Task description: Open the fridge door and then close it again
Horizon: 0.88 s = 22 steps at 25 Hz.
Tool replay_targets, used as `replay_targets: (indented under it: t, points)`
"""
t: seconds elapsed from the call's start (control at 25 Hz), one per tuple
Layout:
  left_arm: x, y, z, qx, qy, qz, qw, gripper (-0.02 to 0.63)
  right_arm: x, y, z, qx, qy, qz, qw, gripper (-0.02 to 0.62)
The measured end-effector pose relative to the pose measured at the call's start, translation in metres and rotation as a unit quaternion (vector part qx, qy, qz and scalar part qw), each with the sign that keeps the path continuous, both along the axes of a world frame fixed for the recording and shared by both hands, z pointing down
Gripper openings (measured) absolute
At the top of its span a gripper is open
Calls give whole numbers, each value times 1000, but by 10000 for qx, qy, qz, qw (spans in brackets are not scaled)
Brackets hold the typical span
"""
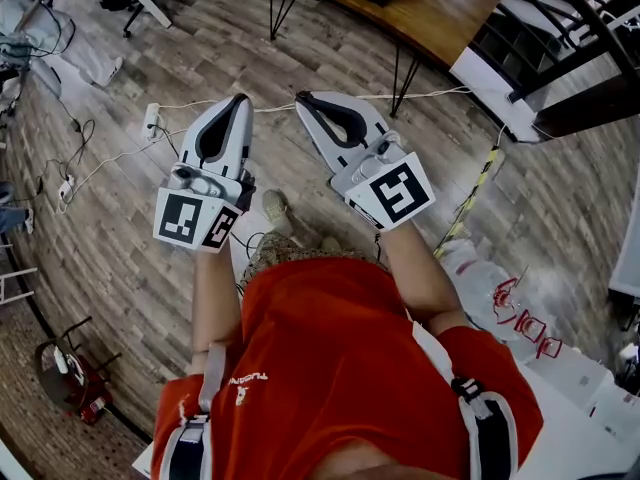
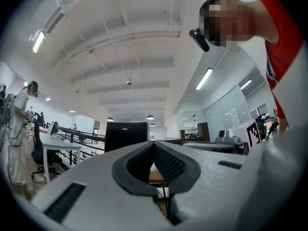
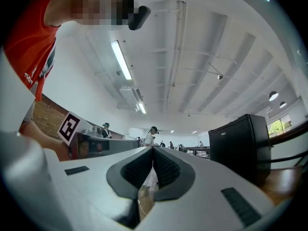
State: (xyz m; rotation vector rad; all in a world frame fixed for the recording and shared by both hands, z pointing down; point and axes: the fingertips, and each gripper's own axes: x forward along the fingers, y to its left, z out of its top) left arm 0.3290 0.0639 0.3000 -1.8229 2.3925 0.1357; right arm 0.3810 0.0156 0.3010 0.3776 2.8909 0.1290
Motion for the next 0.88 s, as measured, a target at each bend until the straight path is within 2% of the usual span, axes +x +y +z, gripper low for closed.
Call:
replay_targets:
  t: [0.2, 0.44, 0.88]
  points:
    - [-50, -8, 1, 103, 42, 102, 9999, 9, -51, -6, -6, 127, -124, 74, 9998, 26]
    - [-136, -14, -2, 160, -5, 237, 9996, 9, -140, -14, -9, 260, -52, 248, 9993, 26]
    - [-282, -17, 4, 76, 108, 840, 9964, 9, -285, -23, -9, 236, 69, 955, 9951, 26]
